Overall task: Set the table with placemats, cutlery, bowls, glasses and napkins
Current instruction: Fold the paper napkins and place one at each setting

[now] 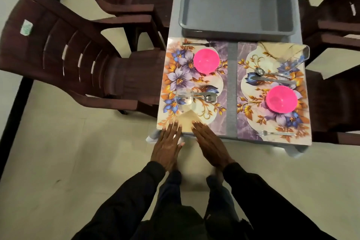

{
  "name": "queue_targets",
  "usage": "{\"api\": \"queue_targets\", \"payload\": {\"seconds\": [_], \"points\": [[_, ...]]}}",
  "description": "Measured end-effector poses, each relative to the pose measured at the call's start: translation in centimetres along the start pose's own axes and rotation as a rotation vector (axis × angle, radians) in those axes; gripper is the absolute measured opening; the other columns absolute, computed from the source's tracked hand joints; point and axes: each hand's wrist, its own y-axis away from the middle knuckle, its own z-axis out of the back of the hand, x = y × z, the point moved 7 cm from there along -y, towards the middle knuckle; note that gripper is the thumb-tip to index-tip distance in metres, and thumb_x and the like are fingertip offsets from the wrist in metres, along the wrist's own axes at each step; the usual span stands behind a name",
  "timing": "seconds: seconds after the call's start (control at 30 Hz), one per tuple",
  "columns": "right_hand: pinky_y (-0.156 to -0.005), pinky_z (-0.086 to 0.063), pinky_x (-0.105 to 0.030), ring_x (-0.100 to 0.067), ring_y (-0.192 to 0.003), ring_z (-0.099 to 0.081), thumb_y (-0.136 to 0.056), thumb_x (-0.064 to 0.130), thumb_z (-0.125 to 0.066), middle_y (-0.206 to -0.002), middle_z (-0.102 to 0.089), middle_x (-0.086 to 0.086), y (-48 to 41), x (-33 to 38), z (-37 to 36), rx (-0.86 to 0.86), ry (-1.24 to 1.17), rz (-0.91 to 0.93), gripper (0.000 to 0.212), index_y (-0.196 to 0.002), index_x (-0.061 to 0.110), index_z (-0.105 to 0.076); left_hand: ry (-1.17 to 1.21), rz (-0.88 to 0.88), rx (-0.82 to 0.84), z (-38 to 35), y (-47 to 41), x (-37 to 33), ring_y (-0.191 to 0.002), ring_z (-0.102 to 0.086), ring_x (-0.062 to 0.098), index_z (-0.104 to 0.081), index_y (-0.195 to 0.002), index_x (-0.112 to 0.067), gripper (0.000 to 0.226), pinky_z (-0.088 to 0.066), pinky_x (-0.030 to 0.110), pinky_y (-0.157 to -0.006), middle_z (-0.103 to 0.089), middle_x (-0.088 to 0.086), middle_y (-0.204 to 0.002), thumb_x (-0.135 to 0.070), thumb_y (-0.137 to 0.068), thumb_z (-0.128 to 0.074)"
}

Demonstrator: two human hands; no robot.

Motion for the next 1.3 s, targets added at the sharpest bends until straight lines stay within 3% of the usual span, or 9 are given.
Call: {"api": "queue_targets", "payload": {"seconds": [0.13,0.37,0.5,0.6,0.7,0.8,0.97,1.13,1.3], "points": [[-0.125,-0.022,-0.043,-0.022,-0.155,-0.020,-0.096,-0.004,-0.055,-0.162,-0.031,-0.012,0.9,-0.5,0.3,-0.040,0.000,-0.072,0.055,-0.150,0.005,-0.044,-0.010,-0.091,0.011,-0.1,0.1,-0.5,-0.159,-0.010,0.025,-0.022,-0.163,-0.010,0.063,-0.012,0.042,-0.128,-0.015,0.010,-0.171,-0.046,-0.111,-0.023],[-0.114,-0.040,-0.050,-0.026,-0.146,-0.038,-0.102,0.013,-0.055,-0.154,-0.045,-0.016,-0.8,0.3,1.7,-0.166,-0.091,-0.209,0.045,-0.145,0.002,-0.049,-0.042,-0.114,0.092,-0.1,-0.7,0.3,-0.157,-0.016,0.029,-0.031,-0.160,-0.011,0.065,-0.020,0.049,-0.127,-0.024,0.010,-0.169,-0.048,-0.110,-0.014],[-0.117,-0.035,-0.032,-0.023,-0.144,-0.039,-0.097,0.017,-0.067,-0.155,-0.043,-0.013,-4.2,-0.9,4.3,-0.329,-0.350,-0.464,0.065,-0.152,0.006,-0.036,-0.036,-0.098,0.103,-0.5,-0.2,1.1,-0.158,-0.013,0.028,-0.026,-0.162,-0.013,0.066,-0.017,0.049,-0.127,-0.019,0.009,-0.170,-0.051,-0.110,-0.012],[-0.118,-0.023,-0.015,-0.025,-0.146,-0.036,-0.089,0.002,-0.070,-0.155,-0.041,-0.015,-7.4,-1.2,6.1,-0.394,-0.363,-0.456,0.072,-0.152,0.004,-0.035,-0.010,-0.084,0.111,-0.7,0.0,1.2,-0.159,-0.009,0.027,-0.019,-0.164,-0.015,0.069,-0.017,0.048,-0.128,-0.013,0.008,-0.171,-0.054,-0.109,-0.007],[-0.120,-0.033,-0.031,-0.027,-0.145,-0.039,-0.080,-0.014,-0.058,-0.151,-0.047,-0.015,-8.8,-2.8,7.4,-0.448,-0.293,-0.444,0.071,-0.148,0.003,-0.041,0.022,-0.070,0.084,-0.2,0.1,1.0,-0.159,-0.010,0.027,-0.020,-0.164,-0.015,0.070,-0.013,0.045,-0.128,-0.014,0.008,-0.171,-0.056,-0.109,-0.007],[-0.119,-0.034,-0.048,-0.027,-0.149,-0.033,-0.086,-0.012,-0.050,-0.156,-0.043,-0.015,-9.6,-4.9,6.5,-0.298,-0.065,-0.321,0.065,-0.149,0.005,-0.044,0.029,-0.064,0.044,0.4,0.1,1.0,-0.158,-0.014,0.026,-0.024,-0.163,-0.013,0.069,-0.015,0.044,-0.126,-0.018,0.009,-0.170,-0.055,-0.110,-0.012],[-0.126,-0.015,-0.049,-0.027,-0.156,-0.010,-0.079,-0.014,-0.048,-0.167,-0.021,-0.010,-9.4,-6.5,2.2,0.022,0.194,-0.083,0.087,-0.158,0.013,-0.025,0.031,-0.059,0.006,1.1,0.1,1.8,-0.157,-0.019,0.027,-0.028,-0.162,-0.011,0.066,-0.024,0.049,-0.125,-0.024,0.010,-0.169,-0.052,-0.111,-0.019],[-0.127,-0.010,-0.047,-0.026,-0.156,-0.010,-0.073,-0.011,-0.063,-0.167,-0.018,-0.009,-9.4,-7.1,1.7,0.070,0.252,-0.073,0.100,-0.160,0.015,-0.022,0.020,-0.076,0.005,1.3,0.2,2.1,-0.155,-0.025,0.029,-0.032,-0.160,-0.010,0.065,-0.034,0.052,-0.121,-0.028,0.011,-0.167,-0.051,-0.111,-0.018],[-0.125,-0.020,-0.049,-0.029,-0.152,-0.026,-0.074,-0.018,-0.055,-0.162,-0.032,-0.012,-10.0,-7.3,2.2,-0.018,0.232,-0.067,0.087,-0.155,0.011,-0.036,0.015,-0.095,-0.004,1.4,0.0,2.0,-0.153,-0.030,0.031,-0.035,-0.158,-0.008,0.065,-0.036,0.053,-0.119,-0.032,0.013,-0.165,-0.049,-0.111,-0.017]]}}
